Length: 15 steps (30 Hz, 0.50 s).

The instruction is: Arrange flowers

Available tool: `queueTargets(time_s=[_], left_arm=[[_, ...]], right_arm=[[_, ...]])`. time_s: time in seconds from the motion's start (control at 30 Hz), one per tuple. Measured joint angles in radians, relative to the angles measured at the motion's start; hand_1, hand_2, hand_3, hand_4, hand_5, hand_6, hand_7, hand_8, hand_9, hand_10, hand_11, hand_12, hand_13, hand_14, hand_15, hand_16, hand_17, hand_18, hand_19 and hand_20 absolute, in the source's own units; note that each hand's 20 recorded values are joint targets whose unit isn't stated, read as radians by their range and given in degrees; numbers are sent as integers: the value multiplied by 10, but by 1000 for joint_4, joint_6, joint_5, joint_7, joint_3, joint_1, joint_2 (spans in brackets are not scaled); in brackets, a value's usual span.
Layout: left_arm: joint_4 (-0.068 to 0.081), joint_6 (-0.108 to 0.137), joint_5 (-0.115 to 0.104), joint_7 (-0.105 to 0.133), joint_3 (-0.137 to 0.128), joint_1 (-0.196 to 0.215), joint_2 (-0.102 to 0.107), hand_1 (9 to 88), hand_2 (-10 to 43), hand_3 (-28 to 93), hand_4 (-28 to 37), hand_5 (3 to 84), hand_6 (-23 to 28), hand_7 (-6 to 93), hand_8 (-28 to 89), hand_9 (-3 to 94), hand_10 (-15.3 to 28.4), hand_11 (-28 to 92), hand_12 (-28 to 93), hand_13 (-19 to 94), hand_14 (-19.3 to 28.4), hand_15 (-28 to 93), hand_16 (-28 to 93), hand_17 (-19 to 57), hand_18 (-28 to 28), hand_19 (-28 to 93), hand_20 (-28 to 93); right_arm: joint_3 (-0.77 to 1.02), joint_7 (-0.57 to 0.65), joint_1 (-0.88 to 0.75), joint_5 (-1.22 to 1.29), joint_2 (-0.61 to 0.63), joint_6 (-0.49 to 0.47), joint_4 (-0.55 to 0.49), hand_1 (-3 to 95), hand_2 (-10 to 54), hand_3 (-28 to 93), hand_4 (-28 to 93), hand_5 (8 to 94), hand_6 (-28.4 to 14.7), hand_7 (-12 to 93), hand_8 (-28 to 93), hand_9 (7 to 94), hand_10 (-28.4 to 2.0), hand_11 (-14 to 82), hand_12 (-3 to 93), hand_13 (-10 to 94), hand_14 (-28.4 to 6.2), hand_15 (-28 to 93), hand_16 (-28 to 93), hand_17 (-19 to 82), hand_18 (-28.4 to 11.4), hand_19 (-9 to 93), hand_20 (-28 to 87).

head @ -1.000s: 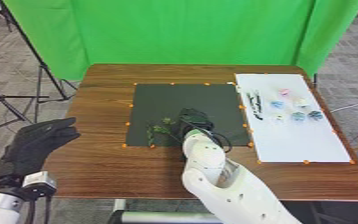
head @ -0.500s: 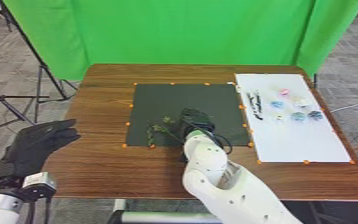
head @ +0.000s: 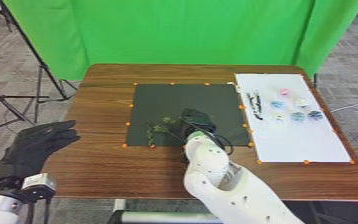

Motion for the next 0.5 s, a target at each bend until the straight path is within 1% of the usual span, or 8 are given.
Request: queueTargets(time_s=[0.2,0.37,0.5], left_arm=[[1,-3,0,-6,3,-1,0,325,38,792,-133,542,153,154,-94,452,220,430,111,311,260,634,-130,-87,204,586,147],[1,-4,1,-8,2,0,0,326,39,790,-134,542,153,154,-93,453,220,430,112,311,260,633,-130,-87,204,586,148],[0,-4,1,-8,-1,4,-2,325,38,791,-133,543,153,153,-93,453,220,429,112,310,260,633,-130,-87,204,586,147]], right_arm=[[-5,0,0,-1,6,22,-5,255,-21,689,-216,773,-104,339,-90,767,-205,571,247,840,-99,787,254,493,-231,927,-252],[-20,-1,-1,-4,17,87,-13,256,-20,691,-216,775,-101,356,-90,775,-199,582,247,846,-97,789,249,500,-229,926,-255],[-21,0,-2,0,22,94,-23,257,-19,693,-216,777,-101,357,-94,776,-200,581,248,846,-97,789,250,500,-228,927,-257]])
